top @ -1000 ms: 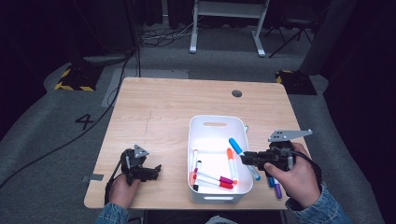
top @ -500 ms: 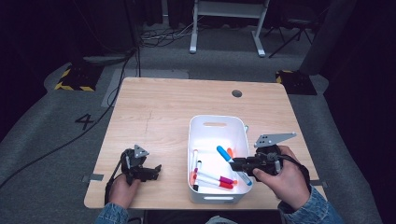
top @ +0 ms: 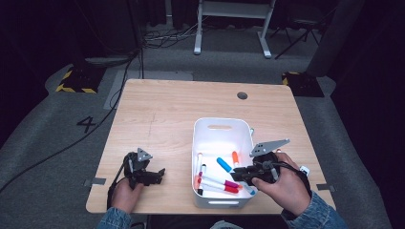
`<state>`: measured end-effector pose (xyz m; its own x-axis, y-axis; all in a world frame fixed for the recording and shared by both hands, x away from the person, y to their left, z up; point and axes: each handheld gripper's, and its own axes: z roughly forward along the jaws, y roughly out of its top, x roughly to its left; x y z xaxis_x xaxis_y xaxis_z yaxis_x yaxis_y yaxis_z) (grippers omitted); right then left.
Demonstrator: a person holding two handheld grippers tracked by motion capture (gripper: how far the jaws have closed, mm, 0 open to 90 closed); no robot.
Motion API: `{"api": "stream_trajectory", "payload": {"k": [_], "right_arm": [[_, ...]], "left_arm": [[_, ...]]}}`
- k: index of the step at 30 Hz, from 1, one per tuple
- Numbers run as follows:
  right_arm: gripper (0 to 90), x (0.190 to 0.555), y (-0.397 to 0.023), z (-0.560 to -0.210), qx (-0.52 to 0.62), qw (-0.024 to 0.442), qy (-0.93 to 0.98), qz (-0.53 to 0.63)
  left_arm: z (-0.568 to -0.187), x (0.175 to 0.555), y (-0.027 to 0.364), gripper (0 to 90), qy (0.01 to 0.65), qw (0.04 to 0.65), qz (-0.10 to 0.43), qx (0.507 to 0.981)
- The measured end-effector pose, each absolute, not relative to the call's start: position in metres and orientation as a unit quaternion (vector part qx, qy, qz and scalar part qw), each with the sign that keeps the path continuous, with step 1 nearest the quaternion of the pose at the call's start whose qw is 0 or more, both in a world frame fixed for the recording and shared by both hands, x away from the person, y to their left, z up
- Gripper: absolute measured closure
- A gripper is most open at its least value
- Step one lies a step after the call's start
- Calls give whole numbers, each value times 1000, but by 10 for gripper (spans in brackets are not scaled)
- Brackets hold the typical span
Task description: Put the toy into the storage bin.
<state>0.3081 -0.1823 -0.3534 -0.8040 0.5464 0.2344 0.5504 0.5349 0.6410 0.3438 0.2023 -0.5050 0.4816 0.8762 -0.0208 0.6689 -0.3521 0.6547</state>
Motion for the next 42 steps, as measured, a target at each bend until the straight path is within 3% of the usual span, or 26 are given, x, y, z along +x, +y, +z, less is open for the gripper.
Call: {"api": "stream_trajectory", "payload": {"k": [12,16,26,38,42], "right_arm": [[771,306,-169,-368,-309,5,-895,-321],[530,306,-169,-367,-300,12,-883,-361],[536,315,-213,-346,-341,-34,-840,-420],[544,336,-251,-358,-404,-68,-816,-407],[536,346,-255,-369,-418,-38,-801,-428]], "left_arm": [[-505,344,202,0,480,306,169,805],[-505,344,202,0,480,306,169,805],[-505,344,203,0,479,305,168,805],[-505,344,203,0,479,305,169,806],[-505,344,203,0,479,305,169,806]]}}
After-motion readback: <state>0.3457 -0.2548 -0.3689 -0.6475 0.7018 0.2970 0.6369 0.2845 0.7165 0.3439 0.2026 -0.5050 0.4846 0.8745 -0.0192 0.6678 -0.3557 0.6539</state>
